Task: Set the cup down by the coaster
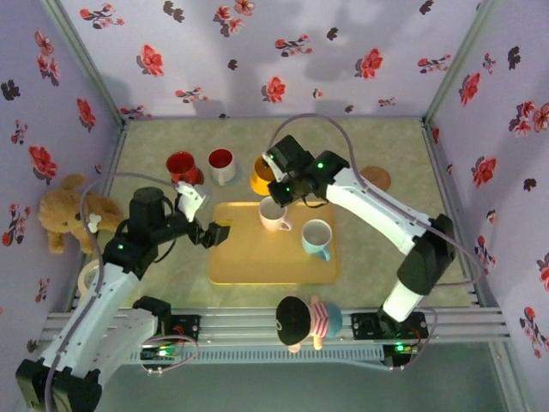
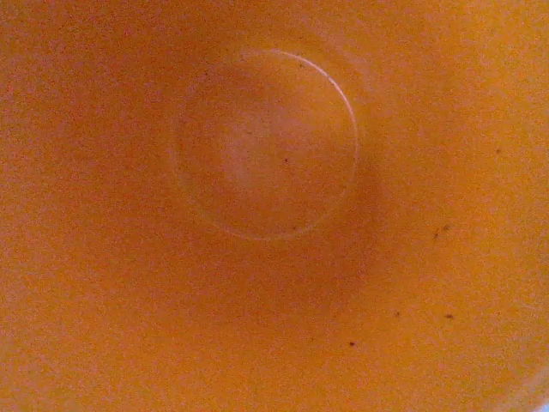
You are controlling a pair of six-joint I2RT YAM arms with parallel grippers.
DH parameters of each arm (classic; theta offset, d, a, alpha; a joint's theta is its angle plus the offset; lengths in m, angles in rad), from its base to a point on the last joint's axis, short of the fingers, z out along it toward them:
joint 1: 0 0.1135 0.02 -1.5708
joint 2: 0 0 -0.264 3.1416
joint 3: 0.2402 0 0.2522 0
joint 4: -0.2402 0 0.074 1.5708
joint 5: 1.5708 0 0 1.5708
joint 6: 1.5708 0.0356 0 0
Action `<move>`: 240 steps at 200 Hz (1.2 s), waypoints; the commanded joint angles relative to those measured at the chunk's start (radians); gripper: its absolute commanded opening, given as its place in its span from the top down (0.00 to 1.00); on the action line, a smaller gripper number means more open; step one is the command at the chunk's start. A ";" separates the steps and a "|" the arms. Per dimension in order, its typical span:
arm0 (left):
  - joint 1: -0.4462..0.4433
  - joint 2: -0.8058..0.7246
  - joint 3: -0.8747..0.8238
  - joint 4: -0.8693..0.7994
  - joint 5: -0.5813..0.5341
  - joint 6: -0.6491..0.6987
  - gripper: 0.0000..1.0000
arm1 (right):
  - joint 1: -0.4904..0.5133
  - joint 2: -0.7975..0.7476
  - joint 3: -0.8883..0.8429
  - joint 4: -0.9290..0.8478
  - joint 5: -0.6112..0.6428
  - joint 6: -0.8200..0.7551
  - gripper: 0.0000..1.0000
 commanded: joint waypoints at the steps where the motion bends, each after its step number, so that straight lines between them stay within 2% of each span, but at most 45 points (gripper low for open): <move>1: 0.019 0.039 -0.002 0.117 0.032 -0.012 0.00 | -0.040 0.060 0.103 -0.013 0.048 -0.012 1.00; 111: 0.056 0.228 -0.047 0.327 0.044 -0.037 0.00 | -0.184 0.408 0.385 -0.039 0.009 -0.005 1.00; 240: 0.060 0.276 -0.080 0.336 0.025 -0.065 0.00 | -0.198 0.614 0.539 -0.107 0.084 -0.022 1.00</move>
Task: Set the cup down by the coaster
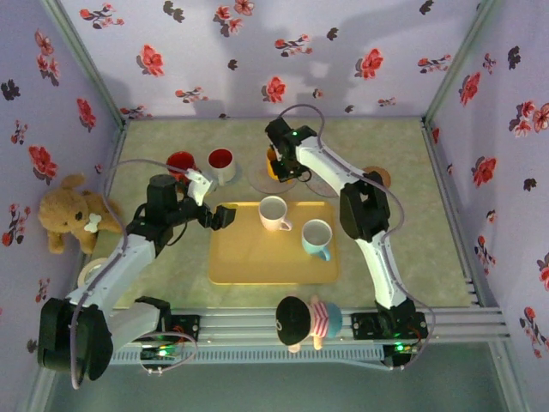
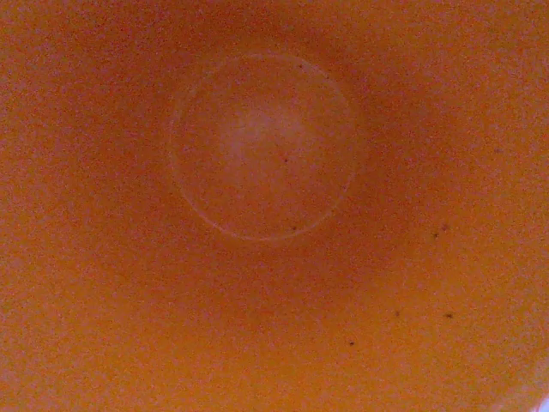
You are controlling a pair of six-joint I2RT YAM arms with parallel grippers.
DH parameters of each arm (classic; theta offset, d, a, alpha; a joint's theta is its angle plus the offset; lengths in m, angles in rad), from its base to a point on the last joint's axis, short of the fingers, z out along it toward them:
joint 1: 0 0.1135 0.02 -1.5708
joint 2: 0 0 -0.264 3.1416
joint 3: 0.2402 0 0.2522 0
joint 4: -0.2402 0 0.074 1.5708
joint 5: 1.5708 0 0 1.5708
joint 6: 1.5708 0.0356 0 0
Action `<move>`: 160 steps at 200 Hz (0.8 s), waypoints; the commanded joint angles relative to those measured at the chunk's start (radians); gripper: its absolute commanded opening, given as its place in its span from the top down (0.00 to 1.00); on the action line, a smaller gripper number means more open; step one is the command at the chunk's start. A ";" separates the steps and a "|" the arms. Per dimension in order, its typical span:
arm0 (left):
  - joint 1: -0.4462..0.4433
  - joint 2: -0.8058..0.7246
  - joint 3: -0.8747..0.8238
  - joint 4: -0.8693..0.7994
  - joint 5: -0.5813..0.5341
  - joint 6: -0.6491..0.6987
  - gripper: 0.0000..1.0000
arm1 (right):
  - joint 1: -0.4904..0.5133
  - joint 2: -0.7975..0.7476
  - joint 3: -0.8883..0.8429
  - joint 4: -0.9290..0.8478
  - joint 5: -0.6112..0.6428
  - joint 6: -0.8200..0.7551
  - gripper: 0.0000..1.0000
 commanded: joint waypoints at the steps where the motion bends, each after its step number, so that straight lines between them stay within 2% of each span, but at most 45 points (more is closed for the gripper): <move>1: 0.007 0.004 -0.015 0.032 0.000 -0.018 0.00 | -0.003 0.001 0.061 -0.014 0.048 -0.020 1.00; 17: 0.007 -0.002 -0.013 0.018 -0.001 -0.014 0.00 | -0.003 0.013 0.068 -0.019 0.057 -0.022 0.95; 66: 0.008 -0.017 0.009 -0.040 -0.001 0.018 0.00 | -0.003 0.031 0.072 -0.036 0.068 -0.024 0.94; 160: 0.008 -0.033 -0.005 -0.040 -0.002 0.021 0.00 | 0.000 0.009 0.032 -0.016 0.030 -0.003 0.78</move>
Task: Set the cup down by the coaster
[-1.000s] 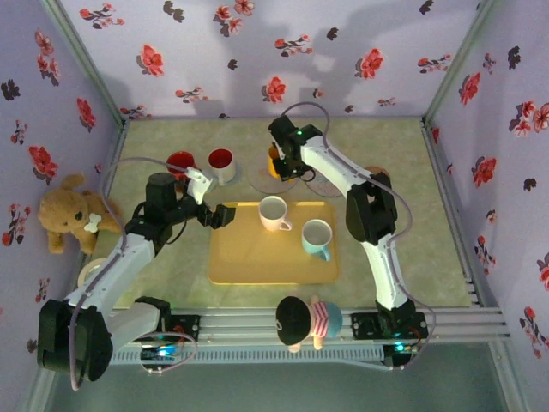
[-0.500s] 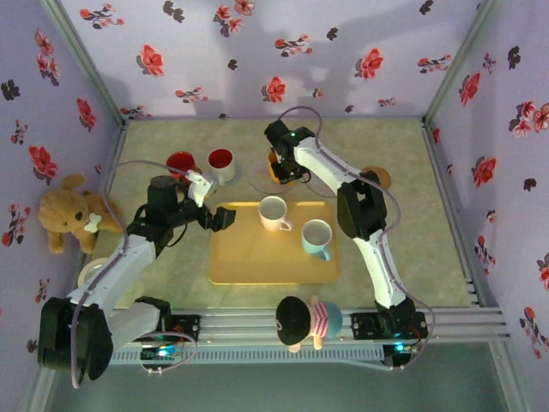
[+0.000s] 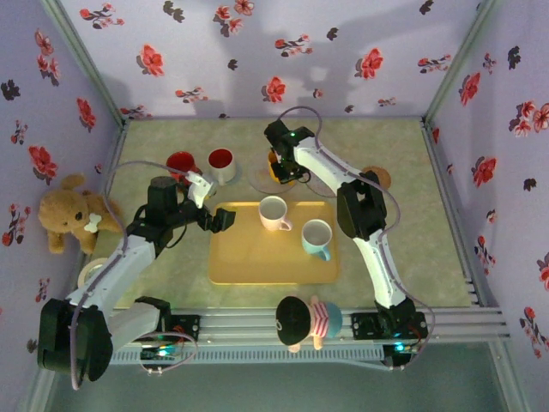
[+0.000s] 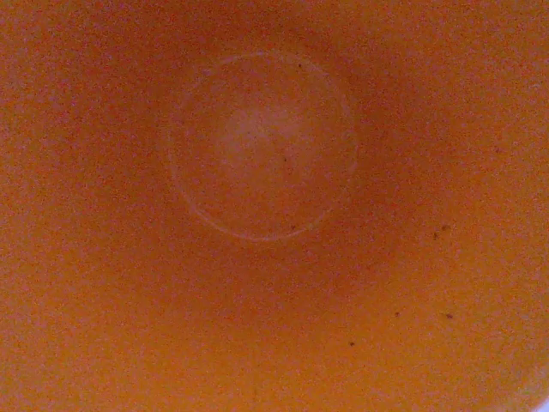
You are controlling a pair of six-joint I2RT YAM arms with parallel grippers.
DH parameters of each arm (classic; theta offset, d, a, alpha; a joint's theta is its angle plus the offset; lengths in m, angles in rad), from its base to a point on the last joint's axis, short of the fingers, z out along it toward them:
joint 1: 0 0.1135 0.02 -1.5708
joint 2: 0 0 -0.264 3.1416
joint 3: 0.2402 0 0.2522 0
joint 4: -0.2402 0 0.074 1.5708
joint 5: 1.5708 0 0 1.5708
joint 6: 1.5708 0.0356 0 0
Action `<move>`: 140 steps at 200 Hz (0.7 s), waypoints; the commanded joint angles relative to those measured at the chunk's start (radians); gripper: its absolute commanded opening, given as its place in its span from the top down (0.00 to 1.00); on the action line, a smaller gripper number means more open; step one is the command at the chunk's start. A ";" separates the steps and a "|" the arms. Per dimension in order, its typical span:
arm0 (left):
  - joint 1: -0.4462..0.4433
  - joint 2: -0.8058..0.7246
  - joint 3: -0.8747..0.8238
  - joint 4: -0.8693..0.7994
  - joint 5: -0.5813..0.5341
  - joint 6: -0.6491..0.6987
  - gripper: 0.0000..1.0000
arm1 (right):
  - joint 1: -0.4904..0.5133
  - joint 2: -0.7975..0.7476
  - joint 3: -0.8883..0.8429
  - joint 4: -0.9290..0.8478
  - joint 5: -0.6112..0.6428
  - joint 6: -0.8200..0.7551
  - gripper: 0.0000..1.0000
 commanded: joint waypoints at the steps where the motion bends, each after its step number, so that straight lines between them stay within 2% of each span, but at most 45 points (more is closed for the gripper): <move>1: 0.008 -0.025 0.002 -0.005 -0.002 0.020 0.00 | 0.001 -0.025 0.006 0.014 0.000 0.003 0.77; 101: 0.007 -0.062 0.000 -0.017 -0.007 0.018 0.00 | 0.014 -0.105 -0.052 0.024 0.015 0.028 0.63; 140: 0.007 -0.088 0.016 -0.044 -0.009 0.022 0.00 | 0.025 -0.186 -0.109 0.043 0.019 0.044 0.50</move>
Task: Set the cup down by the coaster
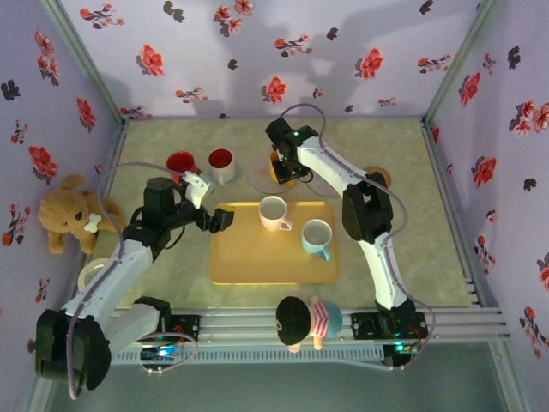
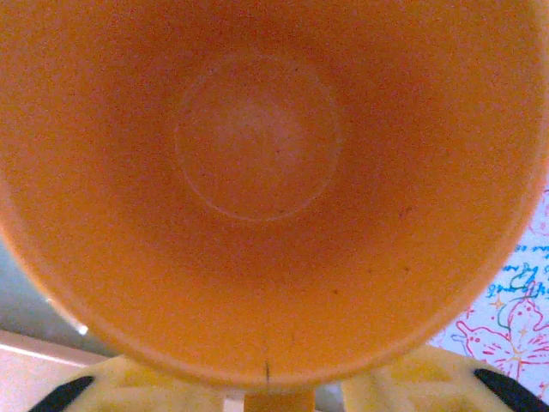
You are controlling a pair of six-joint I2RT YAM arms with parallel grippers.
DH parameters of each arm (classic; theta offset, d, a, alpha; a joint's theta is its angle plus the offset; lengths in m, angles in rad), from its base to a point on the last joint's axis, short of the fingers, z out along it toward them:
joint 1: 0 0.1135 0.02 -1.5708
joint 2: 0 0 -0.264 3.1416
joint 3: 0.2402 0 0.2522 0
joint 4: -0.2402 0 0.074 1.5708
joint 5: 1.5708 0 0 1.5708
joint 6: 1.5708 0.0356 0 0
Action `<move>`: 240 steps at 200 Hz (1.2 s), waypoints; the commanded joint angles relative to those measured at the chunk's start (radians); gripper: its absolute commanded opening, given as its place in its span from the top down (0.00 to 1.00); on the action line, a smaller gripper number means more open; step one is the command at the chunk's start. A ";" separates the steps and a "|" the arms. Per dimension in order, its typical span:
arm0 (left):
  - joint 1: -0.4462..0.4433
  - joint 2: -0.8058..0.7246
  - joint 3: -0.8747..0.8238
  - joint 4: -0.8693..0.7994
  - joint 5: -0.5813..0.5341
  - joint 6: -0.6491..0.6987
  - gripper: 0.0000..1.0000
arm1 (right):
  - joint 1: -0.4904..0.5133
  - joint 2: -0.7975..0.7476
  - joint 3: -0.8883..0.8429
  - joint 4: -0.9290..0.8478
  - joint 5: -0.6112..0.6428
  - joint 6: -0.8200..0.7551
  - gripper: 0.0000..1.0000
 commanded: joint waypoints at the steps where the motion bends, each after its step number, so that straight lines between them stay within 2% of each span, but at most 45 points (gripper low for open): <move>1: 0.007 -0.030 0.017 -0.033 -0.006 0.021 0.00 | 0.014 -0.096 -0.033 0.020 0.018 0.023 0.50; 25: 0.007 -0.058 0.037 -0.063 -0.005 0.024 0.00 | 0.023 -0.182 -0.092 0.046 0.016 0.031 0.38; 63: 0.007 -0.116 0.086 -0.144 0.003 0.041 0.00 | 0.030 -0.338 -0.204 0.089 -0.003 0.021 0.15; 66: 0.008 -0.120 0.090 -0.153 0.005 0.043 0.00 | 0.030 -0.352 -0.213 0.094 -0.008 0.018 0.10; 68: 0.007 -0.123 0.092 -0.159 0.005 0.046 0.00 | 0.031 -0.362 -0.220 0.096 -0.012 0.014 0.03; 73: 0.006 -0.131 0.098 -0.175 0.009 0.050 0.00 | 0.031 -0.384 -0.239 0.104 -0.024 0.006 0.00; 125: -0.004 -0.210 0.147 -0.372 0.044 0.119 0.00 | 0.065 -0.611 -0.450 0.130 -0.109 -0.127 0.00; 170: -0.024 -0.280 0.115 -0.465 0.048 0.143 0.00 | 0.099 -0.771 -0.648 0.160 -0.217 -0.264 0.01; 202: -0.036 -0.315 0.082 -0.483 0.049 0.145 0.00 | 0.114 -0.782 -0.707 0.169 -0.234 -0.293 0.05; 240: -0.050 -0.330 0.042 -0.481 0.040 0.143 0.00 | 0.142 -0.707 -0.731 0.191 -0.245 -0.305 0.14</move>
